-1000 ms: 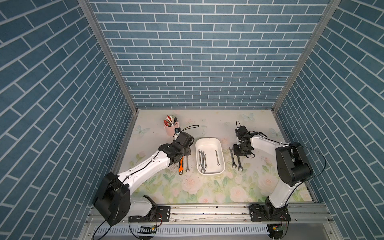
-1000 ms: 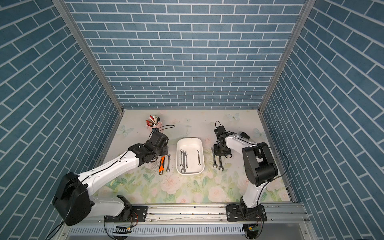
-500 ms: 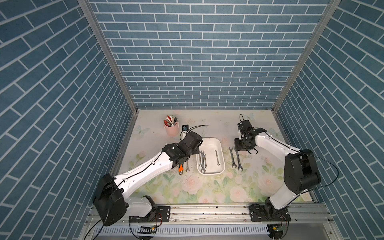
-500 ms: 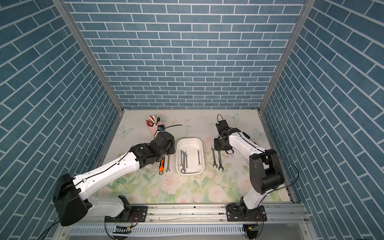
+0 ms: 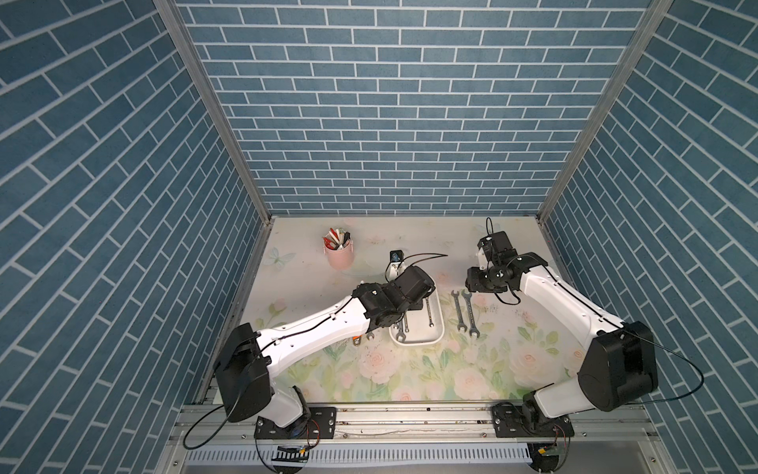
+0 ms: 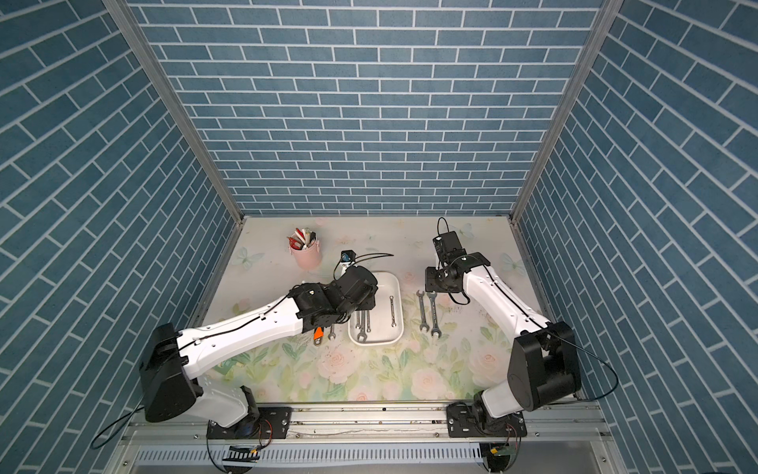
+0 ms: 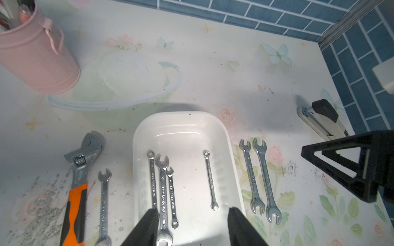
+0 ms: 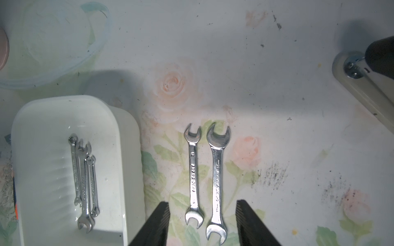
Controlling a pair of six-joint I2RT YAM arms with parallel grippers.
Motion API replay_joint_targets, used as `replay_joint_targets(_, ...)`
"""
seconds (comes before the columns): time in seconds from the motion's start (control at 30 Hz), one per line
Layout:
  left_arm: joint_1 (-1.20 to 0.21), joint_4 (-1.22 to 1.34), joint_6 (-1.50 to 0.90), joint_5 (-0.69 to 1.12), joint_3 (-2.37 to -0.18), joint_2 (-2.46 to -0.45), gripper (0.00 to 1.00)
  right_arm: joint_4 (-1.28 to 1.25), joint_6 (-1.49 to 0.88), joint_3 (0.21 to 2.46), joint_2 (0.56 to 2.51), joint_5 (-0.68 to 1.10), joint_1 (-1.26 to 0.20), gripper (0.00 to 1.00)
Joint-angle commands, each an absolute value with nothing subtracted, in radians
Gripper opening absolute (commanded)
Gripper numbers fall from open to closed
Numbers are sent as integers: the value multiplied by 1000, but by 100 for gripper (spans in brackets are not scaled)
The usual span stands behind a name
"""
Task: Take out the wrench from the storage box
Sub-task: Place the wrench at the center of the board.
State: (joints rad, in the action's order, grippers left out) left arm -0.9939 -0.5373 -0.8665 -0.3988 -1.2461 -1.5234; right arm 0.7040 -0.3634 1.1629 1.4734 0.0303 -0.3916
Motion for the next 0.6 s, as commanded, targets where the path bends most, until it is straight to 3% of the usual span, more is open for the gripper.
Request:
replay_joint_targets(0.0,-1000,-577,-898,-390,-1278,-1570,62,693,-384,1130,1431,44,-388,60)
replay_joint_targets(0.2,-1000,-594,-877,-361,-1341,-1687,60,665,-383,1069,1397,23,-386,64)
replay_joint_targets(0.33,-994,-612,-868,-340,-1382,-1779,48,662,-382,1041,1387,13,-379,65)
replay_joint_targets(0.57,-965,-625,-867,-276,-1399,-1904,37,658,-380,1026,1382,19,-368,65)
